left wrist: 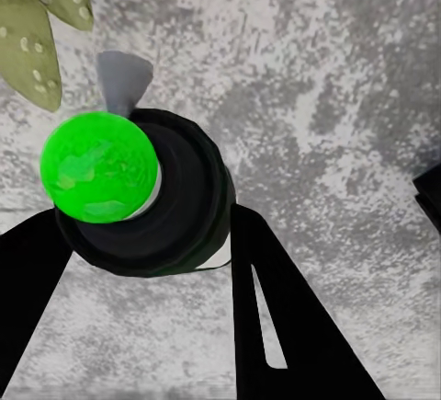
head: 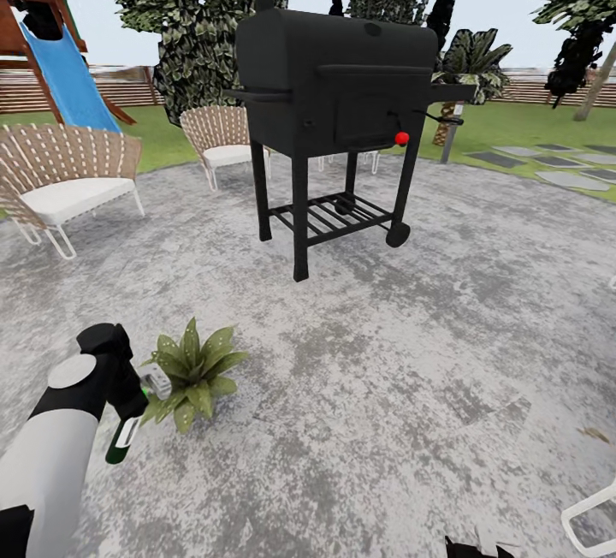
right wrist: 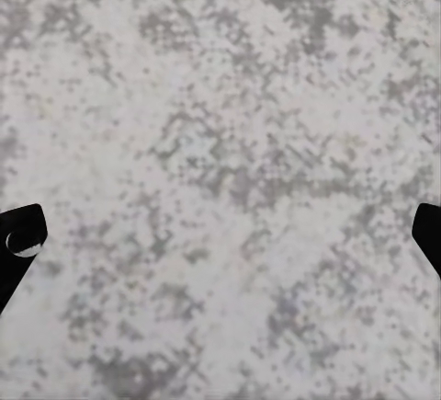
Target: Pick up the pesticide atomizer in the garden and spray insectifuge to fully cover both potted plants in the garden.
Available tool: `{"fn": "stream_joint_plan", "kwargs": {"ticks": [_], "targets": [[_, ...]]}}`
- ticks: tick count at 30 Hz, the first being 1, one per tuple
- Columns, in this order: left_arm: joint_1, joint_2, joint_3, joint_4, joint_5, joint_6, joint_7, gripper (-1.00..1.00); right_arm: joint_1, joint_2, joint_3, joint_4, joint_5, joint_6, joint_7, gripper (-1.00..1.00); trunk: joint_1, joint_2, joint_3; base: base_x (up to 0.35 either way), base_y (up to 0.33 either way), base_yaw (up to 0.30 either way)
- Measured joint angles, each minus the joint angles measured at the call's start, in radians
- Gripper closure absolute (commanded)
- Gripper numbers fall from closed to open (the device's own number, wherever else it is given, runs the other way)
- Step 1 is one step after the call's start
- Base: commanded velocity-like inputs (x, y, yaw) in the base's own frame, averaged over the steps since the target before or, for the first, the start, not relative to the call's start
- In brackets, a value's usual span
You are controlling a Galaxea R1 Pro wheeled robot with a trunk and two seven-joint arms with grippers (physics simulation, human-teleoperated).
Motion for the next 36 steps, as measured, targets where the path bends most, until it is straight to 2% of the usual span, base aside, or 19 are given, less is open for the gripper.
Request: {"fn": "stream_joint_plan", "kwargs": {"ticks": [3, 7, 8, 12, 15, 19, 20, 22, 25, 29, 33, 36], "targets": [[0.001, 0.0, 0.0, 0.005, 0.001, -0.002, 0.0, 1.0, 0.001, -0.001, 0.0, 0.0, 0.0, 0.0, 0.001, -1.0, 0.0, 0.0, 0.0, 0.001, 0.0, 0.003], [-0.003, -0.013, 0.002, 0.014, 0.002, -0.002, 0.0, 1.0, 0.001, -0.001, 0.0, 0.0, 0.0, 0.0, 0.001, -1.0, 0.0, 0.0, 0.0, 0.0, 0.0, 0.0], [-0.006, -0.018, 0.0, 0.015, 0.003, -0.001, 0.0, 1.0, 0.0, -0.001, 0.0, 0.0, 0.0, 0.0, 0.001, -1.0, 0.0, 0.0, 0.0, 0.0, 0.0, 0.0], [-0.015, -0.071, -0.028, 0.015, 0.003, 0.002, 0.0, 1.0, 0.0, -0.003, 0.0, 0.0, 0.0, 0.0, 0.001, -1.0, 0.0, 0.0, 0.0, 0.0, 0.0, 0.0], [-0.018, -0.086, -0.035, 0.017, 0.007, 0.004, 0.0, 1.0, 0.001, -0.004, 0.0, 0.0, 0.001, -0.001, 0.001, -1.0, 0.0, 0.0, 0.0, 0.0, 0.0, 0.0], [-0.032, -0.066, -0.029, 0.034, 0.007, 0.004, 0.0, 1.0, 0.001, -0.005, 0.001, 0.0, 0.002, -0.001, 0.002, -1.0, 0.0, 0.0, 0.0, 0.0, 0.0, 0.0], [-0.04, -0.023, -0.027, 0.04, 0.009, 0.003, 0.0, 1.0, 0.001, -0.007, 0.001, 0.0, 0.002, -0.002, 0.002, -1.0, 0.0, 0.0, 0.0, 0.0, 0.0, 0.0], [-0.041, 0.008, -0.025, 0.042, 0.013, -0.007, 0.0, 1.0, 0.001, -0.007, 0.001, 0.0, 0.002, -0.01, 0.003, -1.0, 0.0, 0.0, 0.0, 0.0, 0.0, 0.0], [-0.04, 0.031, -0.012, 0.042, 0.018, -0.048, 0.0, 1.0, 0.001, -0.008, 0.002, 0.0, 0.003, -0.019, 0.004, -1.0, 0.0, 0.0, 0.0, 0.0, 0.0, 0.0], [-0.039, 0.029, 0.043, 0.042, 0.049, -0.063, -0.001, 1.0, 0.001, -0.007, 0.002, 0.0, 0.004, -0.021, 0.003, -1.0, 0.0, 0.0, 0.0, 0.0, 0.0, 0.0], [-0.042, 0.012, 0.047, 0.041, 0.058, -0.061, 0.0, 1.0, 0.001, -0.007, 0.002, 0.0, 0.004, -0.021, 0.003, -1.0, 0.0, 0.0, 0.0, 0.0, 0.0, 0.0], [-0.067, -0.001, 0.043, 0.048, 0.05, -0.061, 0.0, 1.0, 0.001, -0.007, 0.002, 0.0, 0.004, -0.021, 0.003, -1.0, 0.0, 0.0, 0.0, 0.0, 0.0, 0.0]]}}
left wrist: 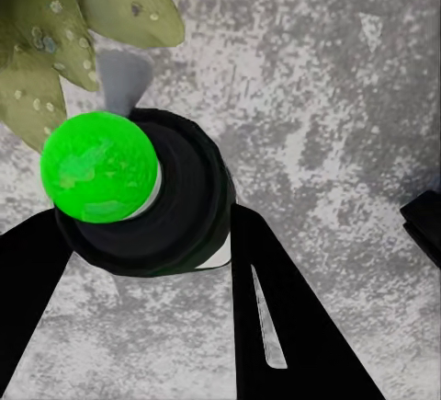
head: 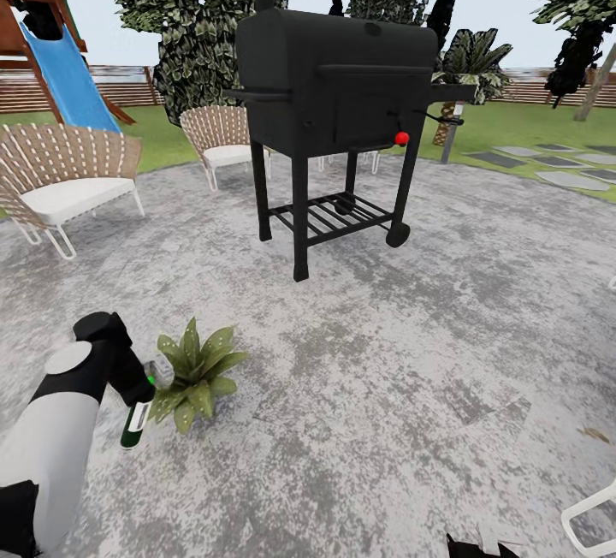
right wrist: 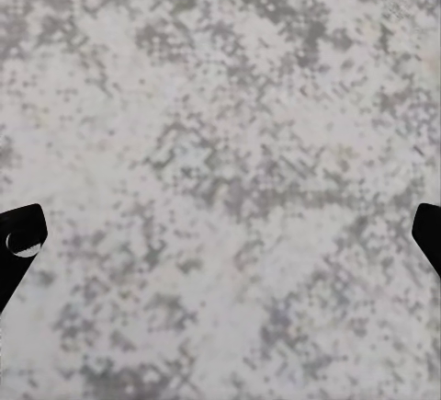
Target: Pick up the pesticide atomizer in the garden and spray insectifuge to fully cover both potted plants in the garden.
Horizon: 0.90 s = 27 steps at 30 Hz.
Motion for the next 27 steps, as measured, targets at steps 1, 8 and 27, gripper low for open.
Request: {"fn": "stream_joint_plan", "kwargs": {"ticks": [1, 8, 27], "targets": [[-0.015, 0.0, -0.001, 0.016, -0.003, 0.0, 0.0, 1.0, 0.0, 0.0, 0.0, 0.0, 0.0, 0.0, 0.0, -1.0, 0.0, 0.0, 0.0, 0.0, 0.0, 0.0], [-0.316, 0.037, -0.011, 0.455, -0.028, 0.01, 0.0, 1.0, 0.0, 0.001, 0.0, 0.001, 0.0, 0.0, 0.0, -1.0, 0.0, 0.0, 0.0, 0.0, 0.0, 0.0], [-0.395, 0.001, -0.014, 0.594, -0.176, 0.009, -0.001, 1.0, 0.0, -0.001, 0.0, 0.0, 0.0, 0.0, -0.001, -1.0, 0.0, 0.0, 0.0, 0.035, 0.0, 0.0]]}}
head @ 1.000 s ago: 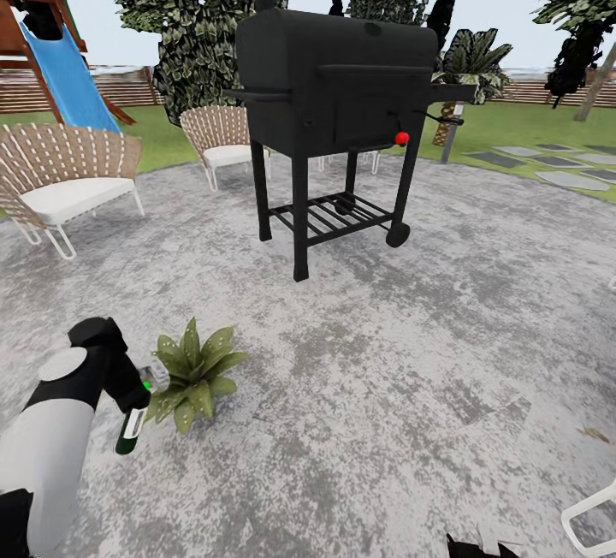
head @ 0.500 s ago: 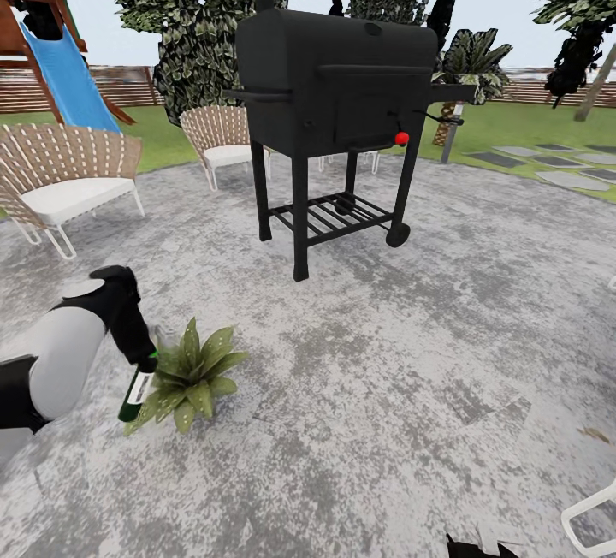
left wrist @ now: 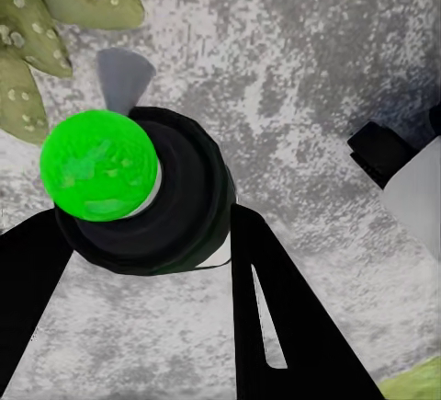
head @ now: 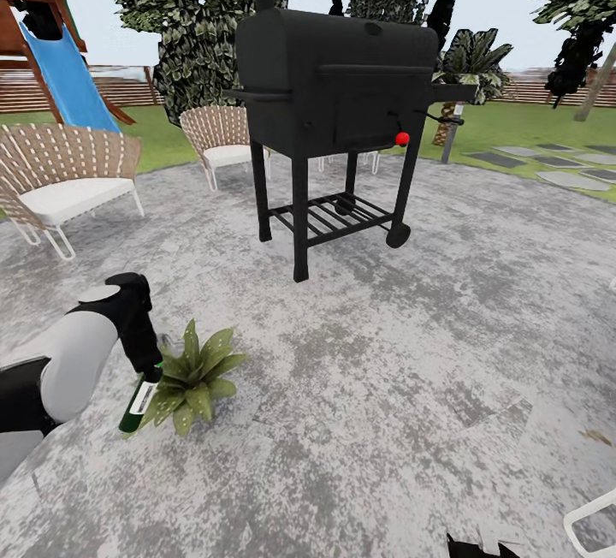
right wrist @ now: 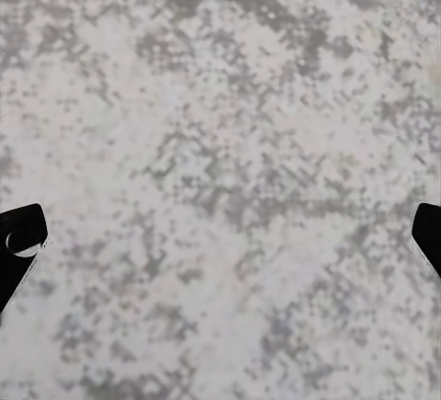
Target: Pick up the pesticide atomizer in the garden and spray insectifuge to fully cover both potted plants in the garden.
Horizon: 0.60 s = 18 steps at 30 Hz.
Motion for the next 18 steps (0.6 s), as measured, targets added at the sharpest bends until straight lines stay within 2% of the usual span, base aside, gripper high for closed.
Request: {"fn": "stream_joint_plan", "kwargs": {"ticks": [3, 9, 11, 14, 15, 18], "targets": [[0.0, -0.001, -0.003, -0.001, -0.002, -0.002, 0.0, 1.0, 0.0, 0.002, 0.0, 0.0, -0.001, 0.0, -0.001, -1.0, 0.0, 0.0, 0.0, 0.324, 0.0, 0.0], [-0.011, -0.012, -0.06, -0.003, 0.0, -0.004, 0.0, 1.0, 0.0, 0.004, 0.0, 0.0, -0.002, -0.001, -0.003, -1.0, 0.0, 0.0, 0.0, 0.295, 0.0, 0.0], [-0.014, -0.025, -0.069, -0.004, 0.0, -0.007, 0.0, 1.0, 0.0, 0.004, 0.0, 0.0, -0.002, -0.001, -0.003, -1.0, 0.0, 0.0, 0.0, 0.106, 0.0, -0.012], [-0.012, -0.028, -0.079, -0.003, -0.001, -0.012, 0.0, 1.0, 0.0, 0.004, 0.0, 0.0, -0.002, -0.002, -0.004, -1.0, 0.0, 0.0, 0.0, 0.033, 0.0, -0.152], [-0.011, -0.028, -0.09, -0.003, -0.001, -0.015, 0.0, 1.0, 0.0, 0.004, 0.0, 0.0, -0.002, -0.002, -0.004, -1.0, 0.0, 0.0, 0.0, 0.01, 0.0, -0.246], [-0.009, -0.029, -0.162, -0.005, 0.0, -0.051, 0.0, 1.0, 0.0, 0.004, 0.0, 0.0, -0.002, -0.002, -0.004, -1.0, 0.0, 0.0, 0.0, 0.004, 0.0, -0.271]]}}
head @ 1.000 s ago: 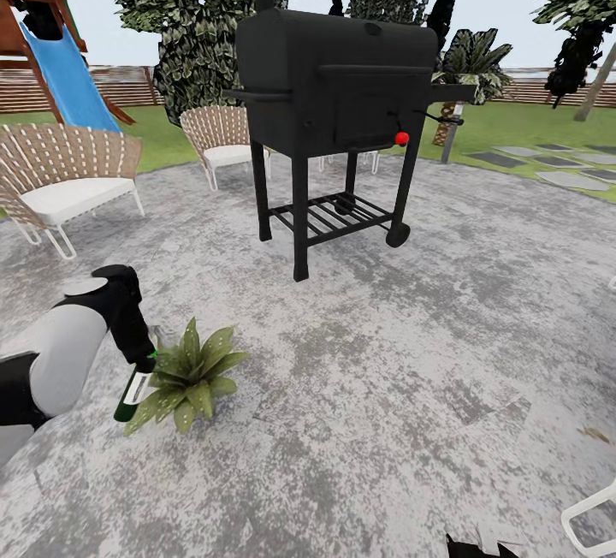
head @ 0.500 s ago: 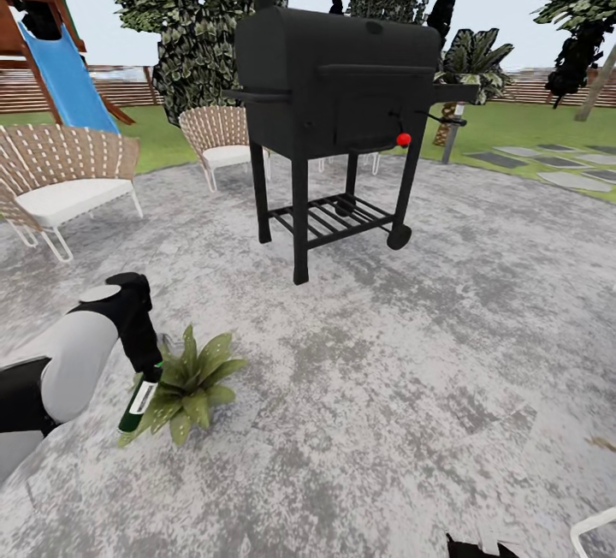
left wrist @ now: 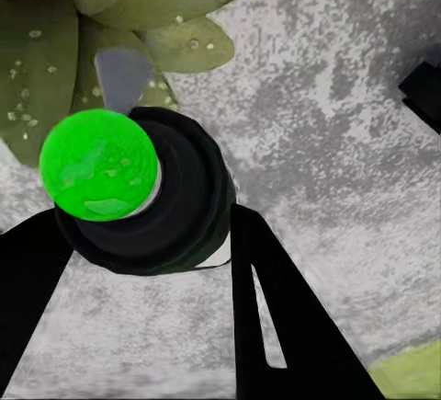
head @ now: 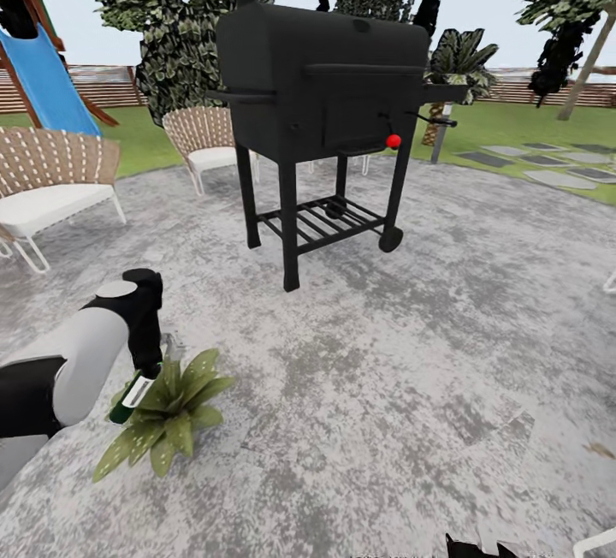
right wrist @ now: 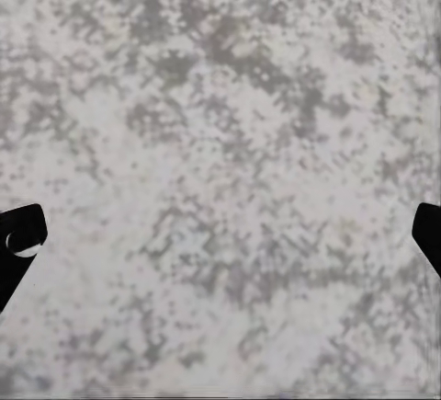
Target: Pick up the pesticide atomizer in the garden and spray insectifuge to fully cover both potted plants in the garden.
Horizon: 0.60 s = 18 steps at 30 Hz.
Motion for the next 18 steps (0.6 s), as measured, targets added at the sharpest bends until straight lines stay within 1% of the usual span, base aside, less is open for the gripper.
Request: {"fn": "stream_joint_plan", "kwargs": {"ticks": [1, 2, 5, 11, 16, 18], "targets": [[0.0, -0.003, -0.019, -0.003, 0.001, -0.011, 0.0, 1.0, 0.0, 0.0, 0.0, 0.0, 0.0, 0.0, 0.0, -1.0, 0.0, 0.0, 0.0, 0.001, 0.0, -0.284], [-0.001, -0.008, -0.027, -0.004, 0.001, -0.015, 0.0, 1.0, 0.0, 0.0, 0.0, 0.001, 0.0, 0.0, 0.0, -1.0, 0.0, 0.0, 0.0, 0.001, 0.0, -0.284], [-0.002, -0.022, -0.038, -0.006, 0.001, -0.022, 0.0, 1.0, 0.0, 0.0, 0.0, 0.001, 0.0, 0.0, 0.0, -1.0, 0.0, 0.0, 0.0, 0.0, 0.0, -0.161], [-0.003, -0.026, -0.044, -0.008, 0.002, -0.024, 0.0, 1.0, 0.0, 0.0, 0.0, 0.001, 0.0, 0.0, -0.001, -1.0, 0.0, 0.0, 0.0, -0.017, 0.005, -0.023], [-0.001, -0.026, -0.043, -0.008, 0.004, -0.024, 0.0, 1.0, 0.0, 0.0, 0.0, 0.001, 0.0, 0.0, -0.001, -1.0, 0.0, 0.0, 0.0, -0.215, 0.142, -0.001], [0.003, -0.025, -0.042, -0.008, 0.003, -0.025, 0.0, 1.0, 0.0, 0.0, 0.0, 0.001, 0.0, 0.0, -0.001, -1.0, 0.0, 0.0, 0.0, -0.09, 0.06, 0.0]]}}
